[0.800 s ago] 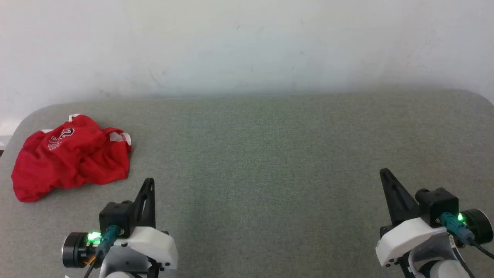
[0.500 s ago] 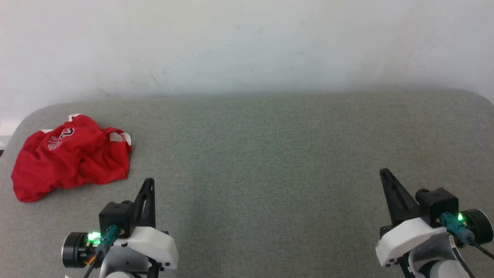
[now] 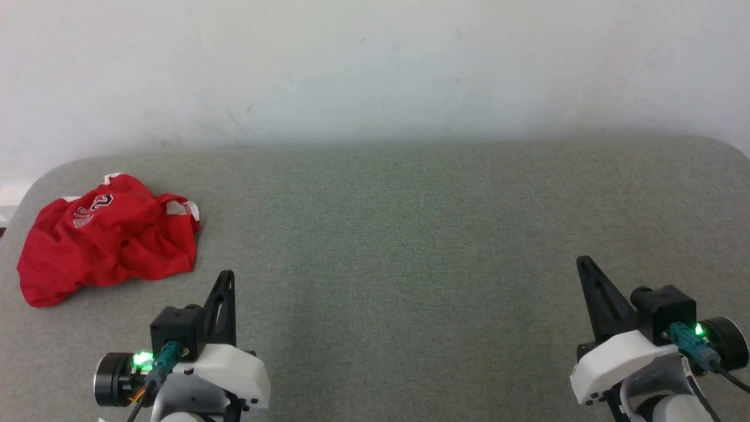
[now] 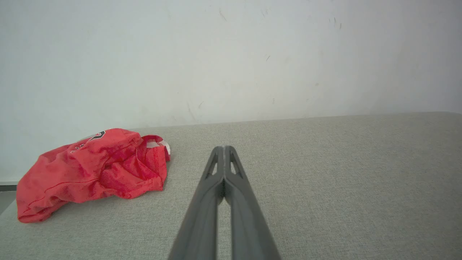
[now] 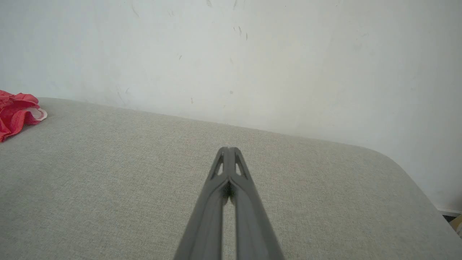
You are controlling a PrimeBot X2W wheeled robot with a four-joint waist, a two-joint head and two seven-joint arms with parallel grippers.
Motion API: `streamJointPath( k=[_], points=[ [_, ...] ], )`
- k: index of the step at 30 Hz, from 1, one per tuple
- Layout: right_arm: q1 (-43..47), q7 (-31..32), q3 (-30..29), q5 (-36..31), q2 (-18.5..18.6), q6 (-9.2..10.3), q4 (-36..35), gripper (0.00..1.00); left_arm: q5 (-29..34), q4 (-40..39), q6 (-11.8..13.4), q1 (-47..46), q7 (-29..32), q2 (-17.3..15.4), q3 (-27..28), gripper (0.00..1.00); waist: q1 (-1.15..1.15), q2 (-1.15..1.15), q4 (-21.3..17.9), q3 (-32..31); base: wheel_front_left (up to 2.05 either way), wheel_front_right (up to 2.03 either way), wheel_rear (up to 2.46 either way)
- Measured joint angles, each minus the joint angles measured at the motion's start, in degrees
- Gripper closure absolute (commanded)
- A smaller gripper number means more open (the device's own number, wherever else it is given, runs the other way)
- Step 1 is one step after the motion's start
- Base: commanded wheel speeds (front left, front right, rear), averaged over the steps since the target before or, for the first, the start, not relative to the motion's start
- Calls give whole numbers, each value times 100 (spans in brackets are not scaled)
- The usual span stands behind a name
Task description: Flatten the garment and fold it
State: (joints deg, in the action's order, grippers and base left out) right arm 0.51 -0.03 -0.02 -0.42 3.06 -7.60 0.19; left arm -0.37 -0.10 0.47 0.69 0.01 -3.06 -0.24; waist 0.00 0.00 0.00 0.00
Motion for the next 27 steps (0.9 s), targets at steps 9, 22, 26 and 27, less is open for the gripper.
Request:
streamJointPath(
  k=[9, 22, 26, 27],
  points=[
    [1, -1, 0, -2, 3, -1, 7, 0, -1, -1, 2, 2, 0, -1, -7, 0, 0, 0, 0, 0, 0, 0, 0],
    [3, -114, -160, 109, 4, -1, 62, 0, -12, -45, 1, 13, -113, -1, -7, 0, 0, 0, 3, 13, 0, 0, 0],
    [4, -163, -207, 168, 4, -1, 73, 0, -22, -66, 0, 22, -163, -1, -3, 0, 0, 0, 2, 20, 0, 0, 0],
    [4, -174, -221, 186, 4, -1, 76, 0, -23, -75, 0, 35, -166, -1, -3, 0, 0, 0, 2, 22, 0, 0, 0]
  ],
)
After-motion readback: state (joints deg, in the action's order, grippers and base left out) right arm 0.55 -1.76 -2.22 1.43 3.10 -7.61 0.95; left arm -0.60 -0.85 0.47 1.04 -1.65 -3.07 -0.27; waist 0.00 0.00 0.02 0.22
